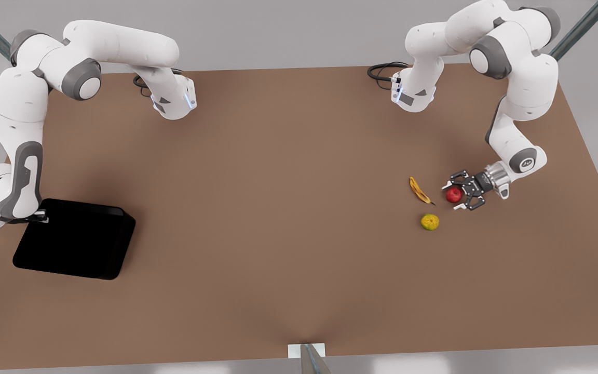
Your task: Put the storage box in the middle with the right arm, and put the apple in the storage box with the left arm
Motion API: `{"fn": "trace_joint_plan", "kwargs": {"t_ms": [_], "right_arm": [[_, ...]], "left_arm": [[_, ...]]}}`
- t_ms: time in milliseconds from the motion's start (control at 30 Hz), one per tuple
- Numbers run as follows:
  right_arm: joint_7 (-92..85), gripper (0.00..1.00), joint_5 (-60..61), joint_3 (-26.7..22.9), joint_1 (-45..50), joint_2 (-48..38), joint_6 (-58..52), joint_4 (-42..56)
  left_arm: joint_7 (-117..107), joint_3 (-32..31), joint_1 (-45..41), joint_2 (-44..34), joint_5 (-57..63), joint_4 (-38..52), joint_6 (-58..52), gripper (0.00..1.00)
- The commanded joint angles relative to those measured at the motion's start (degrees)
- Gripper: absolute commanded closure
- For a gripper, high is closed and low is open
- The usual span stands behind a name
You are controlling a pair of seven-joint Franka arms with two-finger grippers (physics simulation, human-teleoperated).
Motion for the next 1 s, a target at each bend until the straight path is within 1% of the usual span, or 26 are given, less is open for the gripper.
{"fn": "trace_joint_plan", "kwargs": {"t_ms": [0, 67, 100, 133, 167, 267, 333, 367, 433, 467, 500, 533, 567, 633, 667, 700, 733, 767, 800, 833, 867, 967], "right_arm": [[0.0, 0.79, 0.0, 0.0, 0.1, 0.0, -0.1, 0.0], [0.0, 0.79, -0.1, 0.1, 0.1, 0.0, -0.3, 0.0], [-0.1, 0.79, -0.1, 0.1, 0.1, 0.0, -0.3, 0.0], [-0.2, 0.79, -0.1, 0.1, 0.1, 0.0, -0.3, 0.1], [-0.3, 0.79, -0.1, 0.3, 0.2, -0.2, -0.4, 0.1], [-0.3, 0.79, 0.0, 0.7, 0.5, -0.7, -1.7, 0.5], [-0.3, 0.79, 0.0, 1.6, 1.1, -0.9, -6.1, 2.2], [-0.3, 0.79, 0.0, 2.2, 1.1, -1.0, -6.1, 2.2], [-0.3, 0.79, 0.0, 4.6, 1.9, -3.5, -10.4, 2.4], [0.2, 0.79, 0.0, 5.8, 3.2, -4.6, -12.3, 2.6], [0.0, 0.79, 0.0, 5.9, 5.9, -4.6, -12.6, 4.7], [0.3, 0.79, -0.1, 5.9, 9.1, -4.5, -15.8, 7.3], [0.6, 0.79, 0.0, 5.8, 12.7, -4.5, -17.2, 9.1], [0.5, 0.79, 0.2, 5.9, 17.6, -4.0, -17.3, 11.6], [0.6, 0.79, 0.4, 6.0, 19.8, -3.7, -17.3, 12.1], [0.6, 0.79, 0.5, 6.2, 22.3, -3.7, -17.2, 12.7], [0.8, 0.79, 0.7, 6.3, 25.5, -3.6, -17.2, 13.9], [1.9, 0.79, 0.7, 7.9, 27.4, -3.2, -17.2, 14.9], [4.7, 0.79, 0.7, 11.7, 28.0, -1.9, -17.2, 17.6], [8.9, 0.79, 0.8, 13.3, 30.0, -0.8, -17.1, 19.4], [15.6, 0.79, 0.8, 16.4, 31.5, -0.1, -16.7, 21.3], [31.3, 0.79, 0.9, 22.8, 34.6, 1.8, -14.6, 23.7]], "left_arm": [[0.0, 0.0, 0.0, 0.0, 0.1, 0.0, 0.1, 0.06], [0.0, 0.0, 0.0, 0.0, 0.1, 0.0, 0.5, 0.08], [-0.1, 0.0, 0.1, 0.0, 0.1, -0.1, 0.7, 0.13], [-0.2, 0.0, 0.1, 0.0, 0.0, -0.2, 0.8, 0.29], [-0.2, -0.1, 0.1, 0.0, -0.4, -0.2, 0.6, 0.33], [0.0, -0.3, 0.0, 0.3, -1.8, -0.1, 1.1, 0.33], [0.0, -0.4, 0.0, 0.4, -1.9, -0.1, 1.1, 0.33], [0.0, -0.4, 0.0, 0.4, -2.3, -0.1, 1.1, 0.35], [-0.1, -0.4, 0.0, 0.4, -2.3, -0.1, 0.9, 0.44], [-0.3, -0.4, 0.0, 0.3, -2.3, -0.2, 0.7, 0.51], [-0.9, -0.3, 0.0, 0.2, -2.3, -0.2, 0.4, 0.61], [-0.9, -0.3, 0.0, 0.2, -2.3, -0.2, 0.4, 0.66], [-1.2, -0.2, 0.0, -0.3, -2.2, 0.0, 0.1, 0.71], [-3.7, 0.0, 0.0, -2.2, -0.3, 1.3, -0.3, 0.75], [-6.9, 0.0, 0.1, -3.5, 4.3, 4.0, -0.8, 0.79], [-8.6, 0.3, 0.0, -4.0, 8.1, 7.3, -3.4, 0.79], [-9.1, 0.9, 0.0, -5.2, 9.4, 8.6, -4.0, 0.79], [-10.1, 0.5, 0.0, -6.3, 16.2, 11.6, -4.5, 0.79], [-14.1, -0.5, 0.0, -7.9, 19.7, 14.6, -4.6, 0.79], [-18.7, -3.6, 0.0, -8.6, 24.7, 18.2, -4.7, 0.79], [-24.9, -7.7, 0.0, -9.5, 30.4, 22.3, -4.7, 0.79], [-36.9, -16.8, 0.0, -11.1, 37.1, 27.7, -4.7, 0.79]]}}
